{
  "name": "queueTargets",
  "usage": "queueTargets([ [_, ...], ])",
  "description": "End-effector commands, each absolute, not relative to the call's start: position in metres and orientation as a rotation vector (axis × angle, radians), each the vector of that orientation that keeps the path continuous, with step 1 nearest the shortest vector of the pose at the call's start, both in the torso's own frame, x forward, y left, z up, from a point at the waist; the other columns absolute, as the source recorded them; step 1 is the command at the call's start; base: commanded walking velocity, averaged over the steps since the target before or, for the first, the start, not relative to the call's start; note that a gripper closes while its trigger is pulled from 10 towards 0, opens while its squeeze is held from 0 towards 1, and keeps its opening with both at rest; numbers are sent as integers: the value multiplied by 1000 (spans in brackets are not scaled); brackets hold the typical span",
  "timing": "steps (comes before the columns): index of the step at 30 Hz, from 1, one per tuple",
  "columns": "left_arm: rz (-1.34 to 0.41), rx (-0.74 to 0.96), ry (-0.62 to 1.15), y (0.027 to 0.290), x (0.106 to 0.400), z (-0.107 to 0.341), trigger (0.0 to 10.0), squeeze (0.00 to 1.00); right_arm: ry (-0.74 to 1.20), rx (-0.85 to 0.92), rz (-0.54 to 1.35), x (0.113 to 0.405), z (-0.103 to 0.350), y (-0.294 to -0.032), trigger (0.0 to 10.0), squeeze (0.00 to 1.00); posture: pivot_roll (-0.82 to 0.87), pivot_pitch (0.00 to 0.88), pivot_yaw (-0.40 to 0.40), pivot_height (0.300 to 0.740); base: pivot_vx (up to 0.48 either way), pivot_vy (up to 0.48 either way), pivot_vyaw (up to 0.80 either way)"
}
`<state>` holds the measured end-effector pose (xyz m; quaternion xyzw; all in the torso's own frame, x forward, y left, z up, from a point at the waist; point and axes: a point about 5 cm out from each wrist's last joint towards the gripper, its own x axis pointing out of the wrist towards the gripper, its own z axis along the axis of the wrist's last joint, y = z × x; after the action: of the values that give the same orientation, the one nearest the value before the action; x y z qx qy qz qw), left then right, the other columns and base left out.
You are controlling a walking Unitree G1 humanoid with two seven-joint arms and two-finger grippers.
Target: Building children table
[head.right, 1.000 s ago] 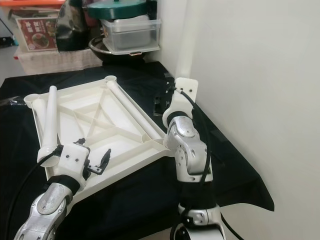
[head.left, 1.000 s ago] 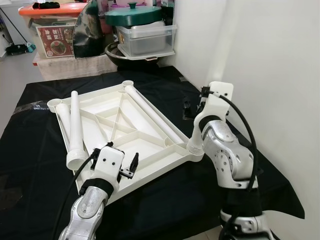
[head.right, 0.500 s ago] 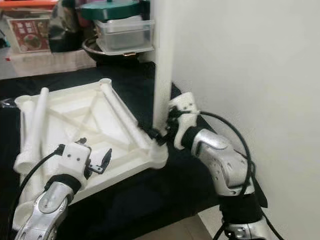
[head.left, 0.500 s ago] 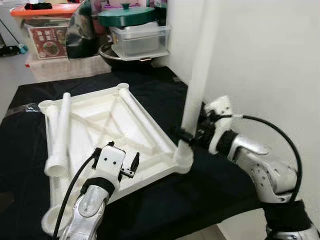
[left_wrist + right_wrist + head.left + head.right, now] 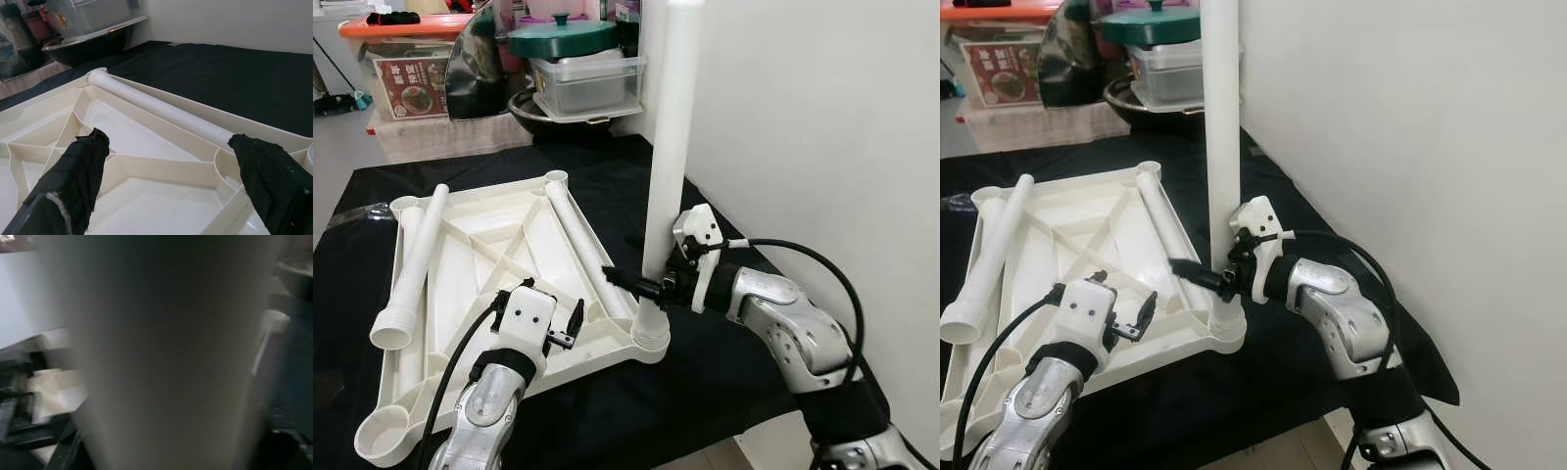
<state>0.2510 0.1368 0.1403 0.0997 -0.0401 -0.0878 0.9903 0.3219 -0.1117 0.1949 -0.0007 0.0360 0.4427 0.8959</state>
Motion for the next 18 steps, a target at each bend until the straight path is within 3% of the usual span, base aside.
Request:
queueTargets([
  [1, -169, 217, -75, 139, 249, 138, 10000, 0, 143, -4, 713, 336, 184, -125, 0, 0, 90, 0, -52, 740, 0, 0, 0],
  [4, -171, 217, -75, 139, 249, 138, 10000, 0, 172, 8, 559, 343, 179, -135, 0, 0, 86, 0, -47, 740, 0, 0, 0],
  [7, -175, 219, -73, 140, 249, 138, 10000, 0, 186, 115, 46, 341, 176, -156, 0, 0, 85, 0, -36, 740, 0, 0, 0],
  [15, -183, 221, -72, 138, 250, 138, 10000, 0, 121, 160, -87, 335, 202, -132, 0, 0, 79, 0, -23, 740, 0, 0, 0],
  [16, -182, 220, -72, 138, 250, 138, 10000, 0, 130, 161, -76, 335, 208, -121, 3294, 0, 77, 0, -23, 740, 0, 0, 0],
  [18, -182, 219, -72, 138, 251, 138, 10000, 0, 143, 163, -72, 335, 212, -113, 3294, 0, 77, 0, -23, 740, 0, 0, 0],
])
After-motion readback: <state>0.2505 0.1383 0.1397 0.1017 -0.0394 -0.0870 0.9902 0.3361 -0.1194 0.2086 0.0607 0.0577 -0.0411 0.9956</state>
